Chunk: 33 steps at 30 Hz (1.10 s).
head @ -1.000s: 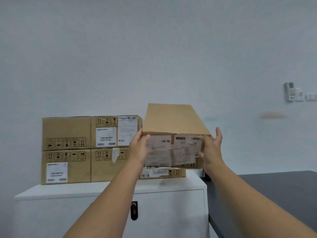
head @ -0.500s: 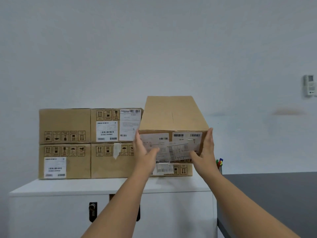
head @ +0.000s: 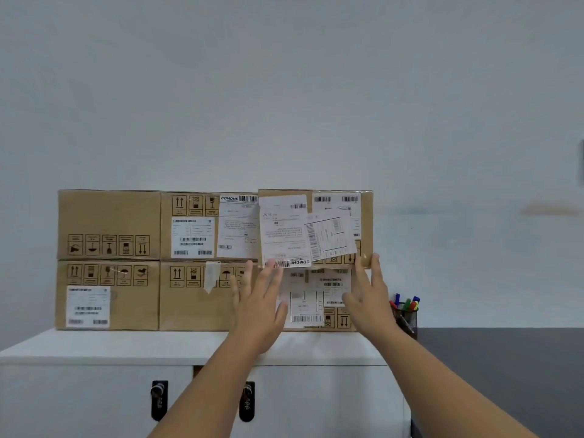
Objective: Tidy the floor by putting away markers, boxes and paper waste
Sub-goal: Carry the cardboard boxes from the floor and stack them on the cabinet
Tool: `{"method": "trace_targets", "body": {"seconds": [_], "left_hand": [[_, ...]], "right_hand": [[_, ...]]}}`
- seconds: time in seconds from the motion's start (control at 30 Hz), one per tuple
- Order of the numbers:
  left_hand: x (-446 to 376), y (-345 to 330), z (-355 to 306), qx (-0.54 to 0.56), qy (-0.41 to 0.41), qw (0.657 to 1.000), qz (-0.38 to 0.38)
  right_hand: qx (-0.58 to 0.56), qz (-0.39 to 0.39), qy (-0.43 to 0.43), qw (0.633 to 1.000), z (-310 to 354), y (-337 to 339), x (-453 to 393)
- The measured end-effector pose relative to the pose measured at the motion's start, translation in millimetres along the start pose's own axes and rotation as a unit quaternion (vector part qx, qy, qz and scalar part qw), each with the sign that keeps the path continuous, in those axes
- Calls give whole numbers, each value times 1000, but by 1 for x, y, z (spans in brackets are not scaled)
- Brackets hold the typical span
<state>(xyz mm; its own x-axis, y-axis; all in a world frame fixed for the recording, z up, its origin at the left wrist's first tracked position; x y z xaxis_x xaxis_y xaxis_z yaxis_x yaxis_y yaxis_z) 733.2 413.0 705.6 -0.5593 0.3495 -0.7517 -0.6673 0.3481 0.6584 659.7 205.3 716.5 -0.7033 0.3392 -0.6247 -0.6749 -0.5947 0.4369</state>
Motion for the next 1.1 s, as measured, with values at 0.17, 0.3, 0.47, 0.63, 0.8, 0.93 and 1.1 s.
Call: {"method": "trace_targets", "body": {"seconds": [0.17,0.3,0.47,0.63,0.8,0.93,1.1], "left_hand": [[-5,-24,1,-27,-6,1000,12],[-13,-35,0,-46,-11,999,18],[-22,-52,5,-42,3,999,29],[-31,-53,5,-40,-1,998,49],[-36,-52,-2,-10,9,996,83],[-33,-48,-5,-7,10,996,90],[-30,-20,-28,0,-17,997,75]], "right_hand": [[114,-15,-6,993,-15,-16,-6],[154,2,-3,988,-24,-23,-17],[181,19,-8,983,-36,-29,-33],[174,38,-19,984,-45,-37,-41],[127,53,-16,990,-46,-39,-47],[149,48,2,988,-41,-25,-44],[193,23,-19,981,-36,17,-22]]}}
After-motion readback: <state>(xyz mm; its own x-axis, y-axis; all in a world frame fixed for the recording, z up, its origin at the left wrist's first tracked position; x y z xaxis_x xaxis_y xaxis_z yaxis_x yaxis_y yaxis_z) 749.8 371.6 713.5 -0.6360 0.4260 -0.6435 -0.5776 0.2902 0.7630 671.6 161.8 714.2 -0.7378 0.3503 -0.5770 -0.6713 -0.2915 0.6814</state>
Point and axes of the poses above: each hand's wrist, its own x-axis away from the middle knuckle, its own y-axis out of the back of the hand, z = x × y, the point moved 6 cm from there along -x, towards the middle knuckle, and after that the axes turned 7 degrees about -x, right-handed, at the moved point
